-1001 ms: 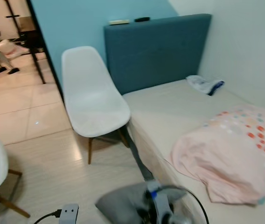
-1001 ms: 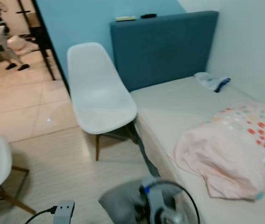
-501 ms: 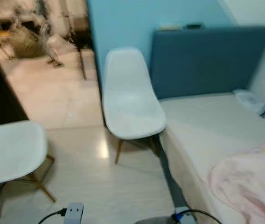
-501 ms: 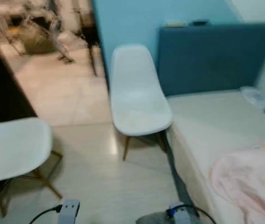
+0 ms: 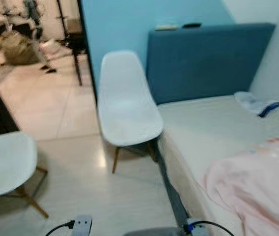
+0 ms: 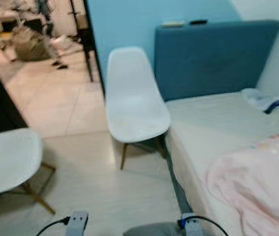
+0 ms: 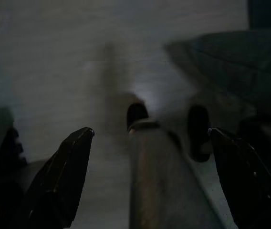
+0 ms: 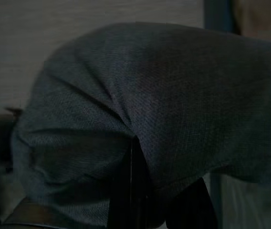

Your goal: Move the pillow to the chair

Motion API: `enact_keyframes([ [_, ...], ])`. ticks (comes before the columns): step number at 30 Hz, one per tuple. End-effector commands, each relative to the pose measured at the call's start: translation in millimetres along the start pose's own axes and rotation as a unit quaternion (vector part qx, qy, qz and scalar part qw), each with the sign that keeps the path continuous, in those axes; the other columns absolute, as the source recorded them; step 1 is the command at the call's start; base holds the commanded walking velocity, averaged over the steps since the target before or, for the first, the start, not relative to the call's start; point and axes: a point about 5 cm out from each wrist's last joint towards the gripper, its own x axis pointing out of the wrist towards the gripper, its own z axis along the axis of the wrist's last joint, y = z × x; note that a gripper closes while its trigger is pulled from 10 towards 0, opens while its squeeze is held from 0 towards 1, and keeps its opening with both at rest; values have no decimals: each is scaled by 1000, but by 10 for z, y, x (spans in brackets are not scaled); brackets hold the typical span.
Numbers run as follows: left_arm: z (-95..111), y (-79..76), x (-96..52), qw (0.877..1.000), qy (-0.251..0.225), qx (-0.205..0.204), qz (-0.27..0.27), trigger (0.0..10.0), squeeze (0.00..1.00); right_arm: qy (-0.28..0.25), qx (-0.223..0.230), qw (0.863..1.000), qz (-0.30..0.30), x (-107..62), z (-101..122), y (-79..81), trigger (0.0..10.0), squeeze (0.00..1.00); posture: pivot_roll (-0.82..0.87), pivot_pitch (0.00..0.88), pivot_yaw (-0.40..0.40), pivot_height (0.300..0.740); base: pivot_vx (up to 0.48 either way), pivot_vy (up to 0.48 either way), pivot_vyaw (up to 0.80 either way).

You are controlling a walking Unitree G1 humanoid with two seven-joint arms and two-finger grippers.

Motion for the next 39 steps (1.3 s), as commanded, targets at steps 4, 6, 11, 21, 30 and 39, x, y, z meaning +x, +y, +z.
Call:
enact_keyframes([
  [4, 26, 59, -5, 1000, -8, -12, 3, 10000, 0, -63, -2, 998, 6, 49, 328, 67, 10000, 0, -36, 0, 1, 740, 0, 0, 0],
  [6, 66, 59, -2, 1000, -18, -18, 1, 10000, 0, -110, 21, 994, 18, 62, 581, 97, 10000, 0, -38, 0, 3, 740, 0, 0, 0],
  [11, 146, 49, 7, 999, -29, -17, -4, 10000, 0, -184, 35, 980, 72, 50, 1012, 208, 10000, 0, -42, 0, 9, 740, 51, 0, 0],
  [21, 230, -12, 21, 999, -42, -15, -15, 10000, 0, -330, 10, 897, 294, -196, 1894, 588, 10000, 0, -43, 0, -1, 740, 287, 0, 0],
  [30, 192, -18, 17, 999, -38, -10, -17, 10000, 0, -446, 45, 799, 402, -596, 2493, 619, 10000, 0, -56, 0, -8, 740, 342, 0, 0],
  [39, 201, -67, 23, 999, -38, -9, -23, 10000, 0, -448, 5, 797, 405, -630, 2571, 731, 10000, 0, -61, 0, -11, 740, 365, 0, 0],
])
